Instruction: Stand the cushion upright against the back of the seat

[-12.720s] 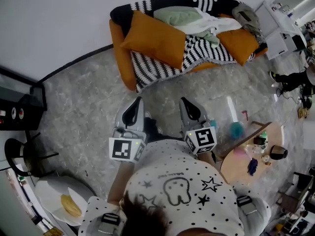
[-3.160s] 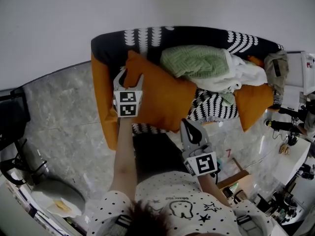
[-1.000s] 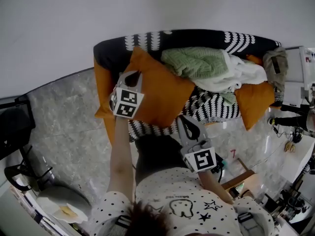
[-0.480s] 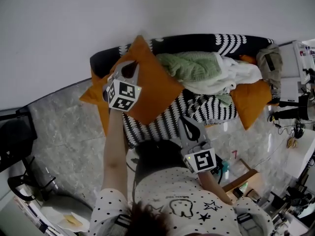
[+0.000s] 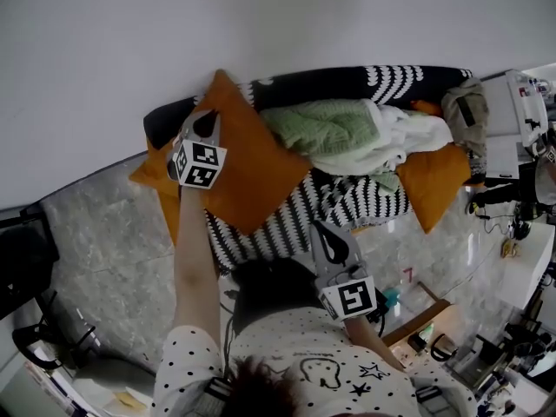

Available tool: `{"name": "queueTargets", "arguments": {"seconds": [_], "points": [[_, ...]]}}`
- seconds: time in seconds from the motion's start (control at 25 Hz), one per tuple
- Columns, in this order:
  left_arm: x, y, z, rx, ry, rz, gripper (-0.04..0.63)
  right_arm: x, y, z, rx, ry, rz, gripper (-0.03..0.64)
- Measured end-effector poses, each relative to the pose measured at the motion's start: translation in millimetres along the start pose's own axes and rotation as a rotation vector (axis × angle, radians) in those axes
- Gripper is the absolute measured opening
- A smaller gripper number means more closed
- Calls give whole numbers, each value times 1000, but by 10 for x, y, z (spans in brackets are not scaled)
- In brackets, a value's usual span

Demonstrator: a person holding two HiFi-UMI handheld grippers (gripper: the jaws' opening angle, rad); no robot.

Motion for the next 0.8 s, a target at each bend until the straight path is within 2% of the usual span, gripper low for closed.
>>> {"name": "queueTargets", "arguments": {"seconds": [0.6, 0.8], "points": [[-310, 106, -278, -67, 57, 24, 18, 8, 77, -248, 15, 35, -3, -5], [-322, 87, -288, -63, 51, 20, 25, 9, 71, -207, 7, 26, -6, -5]]}}
Point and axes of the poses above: the fingertips, and each gripper's own axes: z backward along the fingers, y to its left, x out of its top, the point moved 5 cm from there along z, backward along the fingers, and after that the axes turned 10 degrees about -z, right-handed, at the moved point
